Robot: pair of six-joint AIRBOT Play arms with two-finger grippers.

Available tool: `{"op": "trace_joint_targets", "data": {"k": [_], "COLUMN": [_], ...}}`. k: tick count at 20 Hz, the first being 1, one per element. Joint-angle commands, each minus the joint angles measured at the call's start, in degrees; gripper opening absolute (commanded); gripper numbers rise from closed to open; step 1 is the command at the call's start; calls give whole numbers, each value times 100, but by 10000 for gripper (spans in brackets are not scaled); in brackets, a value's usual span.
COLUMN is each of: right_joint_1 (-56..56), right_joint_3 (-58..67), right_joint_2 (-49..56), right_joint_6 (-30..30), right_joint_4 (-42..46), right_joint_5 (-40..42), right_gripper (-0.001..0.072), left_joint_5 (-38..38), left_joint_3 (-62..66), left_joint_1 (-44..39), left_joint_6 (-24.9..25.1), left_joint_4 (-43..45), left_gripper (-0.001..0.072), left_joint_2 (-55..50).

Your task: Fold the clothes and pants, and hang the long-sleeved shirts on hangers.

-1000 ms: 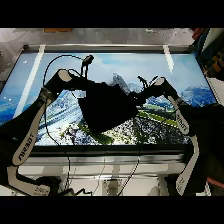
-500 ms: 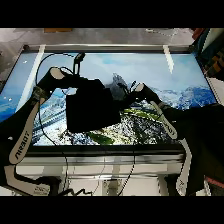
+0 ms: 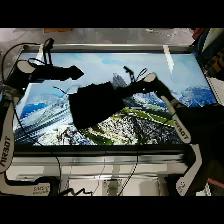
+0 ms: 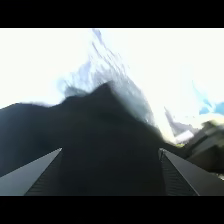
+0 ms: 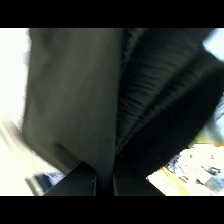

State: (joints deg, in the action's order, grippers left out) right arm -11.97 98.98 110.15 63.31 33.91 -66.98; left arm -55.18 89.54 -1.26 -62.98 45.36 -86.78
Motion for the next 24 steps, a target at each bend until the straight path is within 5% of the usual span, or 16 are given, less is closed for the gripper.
{"op": "trace_joint_targets", "data": {"k": [1,10,16,24], "right_joint_1": [955,4522,7082,7547], "right_joint_3": [7,7,11,13], "right_joint_2": [-717,-2957,-3556,-3550], "right_joint_6": [44,909,1414,911], "right_joint_4": [-557,-350,221,2551], "right_joint_5": [-516,-1034,-1067,-1770], "right_gripper": [12,13,11,11], "left_joint_5": [0,4,7,4], "left_joint_3": [7,7,7,7], "left_joint_1": [149,149,149,149], "left_joint_6": [2,96,304,302], "left_joint_4": [0,9,203,216], "left_gripper": [693,693,693,693], "left_joint_2": [426,1851,2247,2251]}}
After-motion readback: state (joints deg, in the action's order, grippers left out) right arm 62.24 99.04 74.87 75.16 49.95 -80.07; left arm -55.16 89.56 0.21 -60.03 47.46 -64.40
